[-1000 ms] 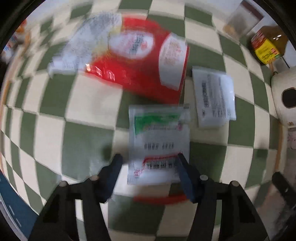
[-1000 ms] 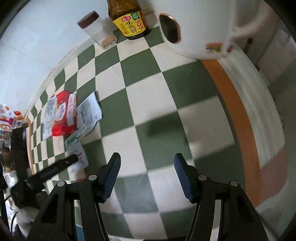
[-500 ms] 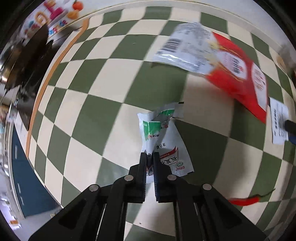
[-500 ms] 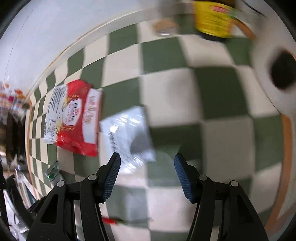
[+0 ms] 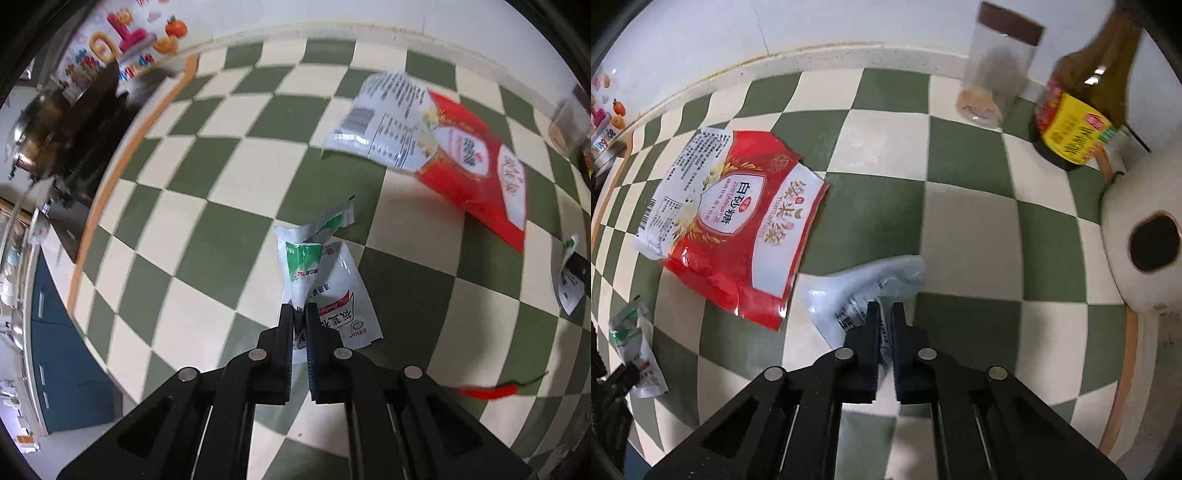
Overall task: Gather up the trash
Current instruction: 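Grasp the white-green sachet with the left gripper while the right grasps the white paper, then carry sachet and paper over the bin and open both grippers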
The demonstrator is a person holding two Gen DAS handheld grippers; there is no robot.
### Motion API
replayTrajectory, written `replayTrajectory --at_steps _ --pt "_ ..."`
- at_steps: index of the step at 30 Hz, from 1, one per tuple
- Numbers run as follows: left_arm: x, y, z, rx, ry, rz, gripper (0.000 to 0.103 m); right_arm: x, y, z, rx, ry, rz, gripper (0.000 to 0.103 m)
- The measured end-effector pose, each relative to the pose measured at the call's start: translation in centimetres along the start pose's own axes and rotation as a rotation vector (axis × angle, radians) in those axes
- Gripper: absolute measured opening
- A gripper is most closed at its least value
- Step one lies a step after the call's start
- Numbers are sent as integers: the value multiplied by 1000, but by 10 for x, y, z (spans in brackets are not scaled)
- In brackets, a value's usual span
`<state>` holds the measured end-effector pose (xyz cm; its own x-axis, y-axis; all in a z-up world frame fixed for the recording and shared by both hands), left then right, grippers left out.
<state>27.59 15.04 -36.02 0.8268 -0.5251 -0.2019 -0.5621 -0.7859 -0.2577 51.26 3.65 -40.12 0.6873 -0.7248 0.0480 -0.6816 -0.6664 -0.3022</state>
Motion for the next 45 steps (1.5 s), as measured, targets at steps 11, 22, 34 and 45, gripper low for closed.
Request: replayTrajectory --at_steps 11,22,34,45 --pt "-28 26 -97 209 116 65 4 11 61 -123 165 -60 88 3" --pt "-93 147 -147 237 295 251 4 -49 218 -242 251 -50 204 3" --pt "-104 297 -8 -118 298 386 4 -106 447 -168 -58 -152 345 3" --pt "-63 423 262 -528 330 220 6 -142 610 115 -367 -281 423 3"
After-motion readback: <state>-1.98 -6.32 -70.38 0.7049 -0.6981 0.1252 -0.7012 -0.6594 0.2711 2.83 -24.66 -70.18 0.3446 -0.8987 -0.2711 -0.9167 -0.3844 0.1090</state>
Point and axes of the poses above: each gripper's, at about its wrist camera, not at the fingertips, and z roughly the way its jaws point, x to its right, y to its underside, the point moved 8 cm from there along z, roughly the way its jaws point, and after that the axes turned 4 degrees about -z, right-handed, at the moved point
